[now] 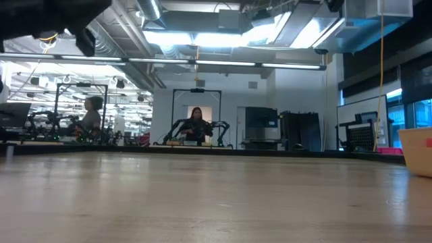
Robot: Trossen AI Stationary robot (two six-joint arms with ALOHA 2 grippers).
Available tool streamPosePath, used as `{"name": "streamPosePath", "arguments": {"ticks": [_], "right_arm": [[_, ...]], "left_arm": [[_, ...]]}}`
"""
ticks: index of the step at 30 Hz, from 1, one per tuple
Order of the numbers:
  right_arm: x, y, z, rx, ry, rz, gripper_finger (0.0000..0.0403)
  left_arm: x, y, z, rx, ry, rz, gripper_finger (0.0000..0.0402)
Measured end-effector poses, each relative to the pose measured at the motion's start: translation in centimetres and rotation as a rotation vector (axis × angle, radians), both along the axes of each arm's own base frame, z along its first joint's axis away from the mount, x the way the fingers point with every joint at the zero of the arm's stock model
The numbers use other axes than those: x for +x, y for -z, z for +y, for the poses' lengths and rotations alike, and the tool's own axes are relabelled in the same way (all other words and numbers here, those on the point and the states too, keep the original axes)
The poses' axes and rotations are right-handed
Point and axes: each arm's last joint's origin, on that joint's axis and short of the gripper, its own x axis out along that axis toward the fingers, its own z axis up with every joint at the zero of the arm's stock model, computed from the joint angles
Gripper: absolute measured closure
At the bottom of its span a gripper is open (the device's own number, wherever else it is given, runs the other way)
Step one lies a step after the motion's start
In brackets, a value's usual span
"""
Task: Sort & place blocks by color
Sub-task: Return to Home Position
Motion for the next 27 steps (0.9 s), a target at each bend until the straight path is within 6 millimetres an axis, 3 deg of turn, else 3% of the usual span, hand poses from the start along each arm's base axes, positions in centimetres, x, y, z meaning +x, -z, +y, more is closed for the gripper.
{"name": "streamPosePath", "arguments": {"ticks": [4, 8, 16, 27], "right_arm": [[0.0, 0.0, 0.0, 0.039, 0.001, 0.005, 0.0402], [0.0, 0.0, 0.0, 0.075, 0.018, 0.004, 0.0402], [0.0, -0.1, -0.1, 0.085, 0.033, 0.000, 0.0402], [-0.4, -0.3, 0.1, 0.062, -0.027, -0.014, 0.0403]], "left_arm": [[-1.0, 1.5, 0.0, 0.002, 0.022, -0.073, 0.0401], [-0.7, 2.3, 0.0, 0.014, 0.042, -0.005, 0.0401], [-0.1, 5.4, -0.1, -0.014, 0.079, 0.317, 0.0401], [-0.1, 5.5, 0.0, -0.051, 0.096, 0.328, 0.0402]]}}
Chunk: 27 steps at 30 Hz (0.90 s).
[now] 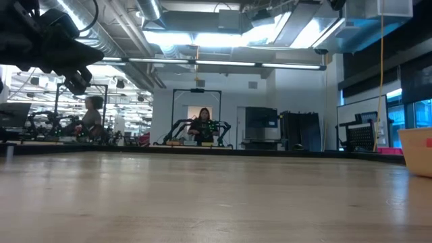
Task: Sort & place blocks by color
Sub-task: Return to Home Position
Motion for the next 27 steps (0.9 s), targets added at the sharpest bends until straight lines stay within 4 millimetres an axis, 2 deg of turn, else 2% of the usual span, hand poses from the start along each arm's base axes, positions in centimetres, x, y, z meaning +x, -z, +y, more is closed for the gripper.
{"name": "streamPosePath", "arguments": {"ticks": [11, 17, 21, 27], "right_arm": [[-2.8, -1.0, -0.2, -0.182, 0.010, -0.100, 0.0402], [-6.5, -0.7, -0.6, -0.254, 0.063, -0.075, 0.0402], [-9.2, -1.0, -0.8, -0.247, 0.097, -0.140, 0.0403], [-11.1, -0.9, -0.9, -0.256, 0.102, -0.174, 0.0403]], "left_arm": [[0.0, 0.0, 0.0, 0.000, -0.007, 0.000, 0.0402], [0.0, 0.0, 0.0, 0.000, -0.007, 0.001, 0.0401], [0.0, 0.0, 0.0, 0.000, -0.007, 0.001, 0.0401], [0.0, 0.0, 0.0, 0.001, -0.007, 0.001, 0.0401]]}}
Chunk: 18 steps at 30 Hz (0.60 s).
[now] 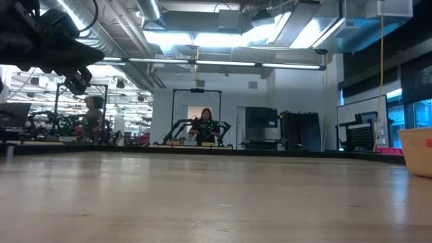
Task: Sort & place blocks by color
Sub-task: Return to Home Position
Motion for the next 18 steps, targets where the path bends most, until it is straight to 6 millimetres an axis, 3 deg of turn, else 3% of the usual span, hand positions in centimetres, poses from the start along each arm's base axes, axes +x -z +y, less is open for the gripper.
{"name": "streamPosePath", "arguments": {"ticks": [18], "right_arm": [[0.18, 0.36, 0.01, -0.045, 0.007, -0.001, 0.0403]], "left_arm": [[0.00, 0.00, 0.00, 0.000, 0.000, 0.000, 0.0401]]}}
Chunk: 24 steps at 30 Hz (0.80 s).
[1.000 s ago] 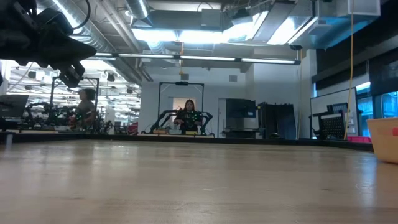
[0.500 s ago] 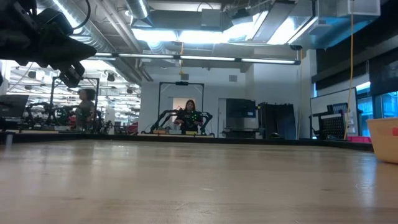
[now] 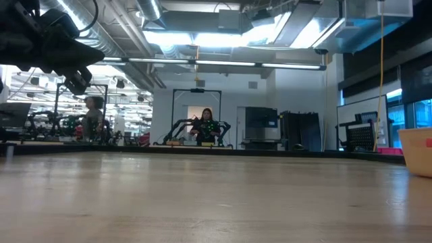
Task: Sort & place blocks by color
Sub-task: Return to Home Position
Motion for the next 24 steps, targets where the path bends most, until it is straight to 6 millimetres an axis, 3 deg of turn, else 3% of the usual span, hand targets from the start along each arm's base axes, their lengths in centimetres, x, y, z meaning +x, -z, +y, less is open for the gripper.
{"name": "streamPosePath", "arguments": {"ticks": [3, 8, 12, 24], "right_arm": [[1.0, 2.0, 0.1, 0.001, 0.000, 0.045, 0.0403], [2.9, 7.6, 0.3, 0.071, -0.036, 0.049, 0.0403], [3.3, 11.3, 0.3, 0.121, -0.043, 0.030, 0.0403], [4.3, 16.5, 0.2, 0.141, -0.018, -0.065, 0.0403]], "left_arm": [[0.0, 0.0, 0.0, 0.000, 0.000, 0.000, 0.0401], [0.0, 0.0, 0.0, 0.000, 0.000, 0.000, 0.0401], [0.0, 0.0, 0.0, 0.000, 0.000, 0.000, 0.0401], [0.0, 0.0, 0.0, 0.000, 0.000, 0.001, 0.0401]]}}
